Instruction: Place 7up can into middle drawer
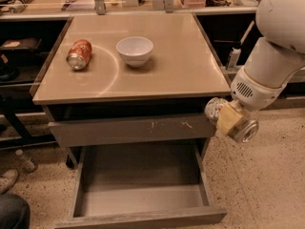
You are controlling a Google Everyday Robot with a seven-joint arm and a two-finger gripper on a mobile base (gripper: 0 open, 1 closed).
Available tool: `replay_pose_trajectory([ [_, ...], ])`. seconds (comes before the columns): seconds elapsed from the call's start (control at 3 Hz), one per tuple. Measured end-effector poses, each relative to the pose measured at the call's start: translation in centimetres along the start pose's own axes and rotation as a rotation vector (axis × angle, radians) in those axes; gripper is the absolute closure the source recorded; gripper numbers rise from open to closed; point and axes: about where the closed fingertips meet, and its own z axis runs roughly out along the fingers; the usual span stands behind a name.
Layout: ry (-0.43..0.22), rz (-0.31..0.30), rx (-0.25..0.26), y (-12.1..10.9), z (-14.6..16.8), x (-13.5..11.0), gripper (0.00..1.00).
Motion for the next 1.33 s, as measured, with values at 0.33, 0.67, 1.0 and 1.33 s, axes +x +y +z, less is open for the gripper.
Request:
replay_pose_trajectory([
  [0.33, 0.003, -0.014, -0.006, 1.0, 0.5, 0.3, 1.00],
  [0.67, 0.026, -0.024, -0.046, 3.1, 4.2, 0.6, 1.00],
  [1.0, 0.065, -0.013, -0.102, 4.5, 9.3, 0.8, 1.00],
  [1.33, 0.136, 0.003, -0.166, 5.8, 14.5, 1.6, 1.00],
])
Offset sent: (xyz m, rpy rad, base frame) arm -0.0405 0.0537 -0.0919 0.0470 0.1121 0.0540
